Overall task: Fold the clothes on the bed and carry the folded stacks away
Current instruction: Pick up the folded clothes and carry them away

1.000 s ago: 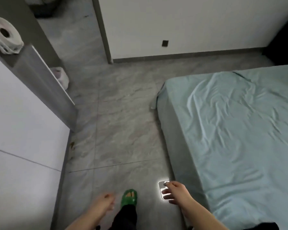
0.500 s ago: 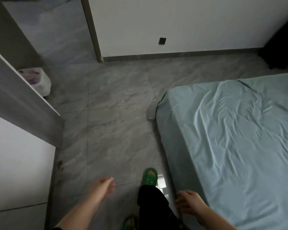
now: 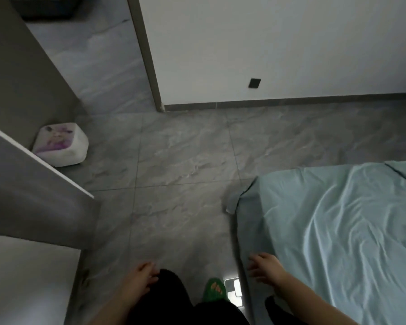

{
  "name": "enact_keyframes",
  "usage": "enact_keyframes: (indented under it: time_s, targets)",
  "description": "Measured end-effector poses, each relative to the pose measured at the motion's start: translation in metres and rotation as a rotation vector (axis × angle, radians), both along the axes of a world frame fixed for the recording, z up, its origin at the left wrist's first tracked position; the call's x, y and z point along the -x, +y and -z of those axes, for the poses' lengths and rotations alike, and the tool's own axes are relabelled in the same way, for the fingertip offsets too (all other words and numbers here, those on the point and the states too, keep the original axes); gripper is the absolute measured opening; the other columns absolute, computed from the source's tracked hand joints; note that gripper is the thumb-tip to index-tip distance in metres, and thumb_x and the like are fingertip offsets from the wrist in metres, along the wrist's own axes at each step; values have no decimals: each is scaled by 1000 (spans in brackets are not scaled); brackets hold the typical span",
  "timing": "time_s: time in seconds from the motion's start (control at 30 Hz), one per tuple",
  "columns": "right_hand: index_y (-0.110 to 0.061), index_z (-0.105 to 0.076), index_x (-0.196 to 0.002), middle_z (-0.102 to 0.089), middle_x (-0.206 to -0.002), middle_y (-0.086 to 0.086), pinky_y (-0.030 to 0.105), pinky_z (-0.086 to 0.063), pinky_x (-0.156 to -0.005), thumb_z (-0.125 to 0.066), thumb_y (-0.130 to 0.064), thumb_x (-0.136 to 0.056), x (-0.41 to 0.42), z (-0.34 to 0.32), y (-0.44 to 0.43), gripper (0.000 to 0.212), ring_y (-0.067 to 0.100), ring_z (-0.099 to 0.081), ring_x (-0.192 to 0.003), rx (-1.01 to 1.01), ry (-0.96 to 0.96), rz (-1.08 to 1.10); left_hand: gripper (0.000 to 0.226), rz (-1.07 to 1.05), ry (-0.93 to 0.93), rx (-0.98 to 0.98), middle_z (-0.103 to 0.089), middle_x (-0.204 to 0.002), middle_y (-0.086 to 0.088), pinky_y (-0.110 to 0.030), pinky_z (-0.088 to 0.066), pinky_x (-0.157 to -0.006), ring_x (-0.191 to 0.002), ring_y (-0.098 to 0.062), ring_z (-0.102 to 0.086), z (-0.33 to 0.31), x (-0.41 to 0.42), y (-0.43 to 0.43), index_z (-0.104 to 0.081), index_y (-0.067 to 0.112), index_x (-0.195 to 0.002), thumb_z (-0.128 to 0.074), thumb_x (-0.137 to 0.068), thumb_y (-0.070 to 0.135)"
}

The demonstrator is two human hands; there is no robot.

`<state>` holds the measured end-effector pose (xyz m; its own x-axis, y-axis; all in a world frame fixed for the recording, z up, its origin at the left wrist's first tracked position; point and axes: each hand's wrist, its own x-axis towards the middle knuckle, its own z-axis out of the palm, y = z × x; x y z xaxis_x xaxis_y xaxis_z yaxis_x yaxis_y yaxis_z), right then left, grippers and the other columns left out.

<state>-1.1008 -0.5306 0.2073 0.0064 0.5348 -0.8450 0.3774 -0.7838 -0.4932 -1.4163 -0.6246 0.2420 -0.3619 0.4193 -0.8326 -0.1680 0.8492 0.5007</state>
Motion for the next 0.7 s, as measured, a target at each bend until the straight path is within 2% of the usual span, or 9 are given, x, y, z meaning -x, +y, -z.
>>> enact_keyframes:
  time_s: [0.1,0.33,0.4,0.5,0.6,0.7]
  targets:
    - [-8,-60,-92,-66,-74,8,24,-34,-53,-53,-19,-96,32,-12,75,14,16,-59,-54,-66,58,4,16,-11,12,3,-64,-88,-12,-27,-38,-65,-73,-21,-59,1,14,57,-60,10,-88,-51,-98,18]
    - [-7,-61,-92,-65,-73,8,23,-37,-52,-53,-18,-95,99,-15,218,14,15,-57,-53,-105,74,42,14,12,-49,81,-60,-85,-10,-27,-35,-63,-71,-20,-55,12,67,220,-58,7,-94,-52,-99,18]
    - [-6,-61,-92,-66,-75,9,24,-38,-55,-52,-17,-96,107,-12,251,14,17,-57,-55,-87,56,71,14,68,-28,94,-58,-79,-10,-27,-36,-58,-67,-20,-54,14,83,271,-58,4,-91,-52,-99,15]
    - [-5,-60,-88,-66,-79,14,21,-38,-52,-50,-14,-97,111,-13,291,16,18,-56,-56,-65,16,124,12,154,25,79,-56,-74,-13,-23,-43,-43,-63,-21,-51,9,98,344,-57,-3,-97,-51,-98,7]
    - [-1,-59,-86,-62,-74,16,16,-38,-42,-48,-10,-98,102,-8,320,18,20,-54,-54,-28,-8,189,16,270,38,52,-58,-77,-13,-24,-43,-48,-65,-21,-53,8,101,414,-58,-3,-95,-47,-100,8]
    - [-3,-58,-85,-63,-73,15,18,-39,-45,-49,-11,-98,84,-2,341,18,22,-54,-57,29,-47,273,18,331,60,4,-62,-78,-10,-24,-40,-51,-65,-20,-55,6,90,488,-61,4,-88,-49,-99,11]
